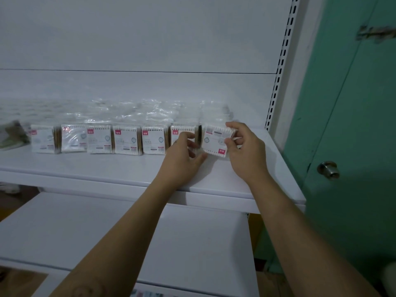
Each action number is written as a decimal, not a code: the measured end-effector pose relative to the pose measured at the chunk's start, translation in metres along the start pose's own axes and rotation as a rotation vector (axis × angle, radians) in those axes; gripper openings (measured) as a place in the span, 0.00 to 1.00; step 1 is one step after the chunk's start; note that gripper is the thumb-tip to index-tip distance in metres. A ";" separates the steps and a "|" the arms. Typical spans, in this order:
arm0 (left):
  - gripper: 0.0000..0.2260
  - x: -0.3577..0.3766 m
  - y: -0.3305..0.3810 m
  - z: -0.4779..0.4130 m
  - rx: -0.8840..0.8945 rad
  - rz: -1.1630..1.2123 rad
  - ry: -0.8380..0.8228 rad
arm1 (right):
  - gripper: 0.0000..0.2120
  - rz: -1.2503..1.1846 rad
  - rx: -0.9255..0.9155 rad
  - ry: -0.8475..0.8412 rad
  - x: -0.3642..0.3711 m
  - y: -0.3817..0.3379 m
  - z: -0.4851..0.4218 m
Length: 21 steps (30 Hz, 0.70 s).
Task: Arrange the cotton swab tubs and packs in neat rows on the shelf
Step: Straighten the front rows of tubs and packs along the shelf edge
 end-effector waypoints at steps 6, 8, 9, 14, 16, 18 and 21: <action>0.17 0.001 -0.006 -0.002 -0.096 0.093 -0.024 | 0.12 -0.224 0.019 0.017 -0.003 0.002 -0.001; 0.12 0.001 -0.007 -0.003 -0.088 0.148 -0.038 | 0.15 -0.232 0.020 -0.032 0.003 0.005 -0.002; 0.10 -0.001 -0.008 -0.003 -0.087 0.201 -0.028 | 0.18 -0.235 0.015 -0.058 0.005 0.006 -0.001; 0.05 -0.013 -0.013 -0.001 -0.108 0.414 0.089 | 0.31 -0.137 -0.056 -0.169 0.012 -0.003 0.005; 0.04 -0.017 -0.010 -0.001 -0.089 0.417 0.122 | 0.30 -0.157 -0.048 -0.140 0.010 -0.006 0.005; 0.03 -0.019 -0.006 -0.001 -0.060 0.402 0.107 | 0.25 -0.118 -0.055 -0.127 0.010 -0.007 0.004; 0.02 -0.017 -0.002 0.000 -0.002 0.324 0.087 | 0.19 0.024 -0.103 -0.119 0.011 -0.009 0.004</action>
Point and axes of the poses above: each hand's wrist, its own z-axis away from the middle knuckle, its own x-axis out of the palm, y = z × x, the point moved 8 cm from there along -z, towards the middle knuckle, and after that the axes turned 2 degrees about y, right-handed, at the moved point
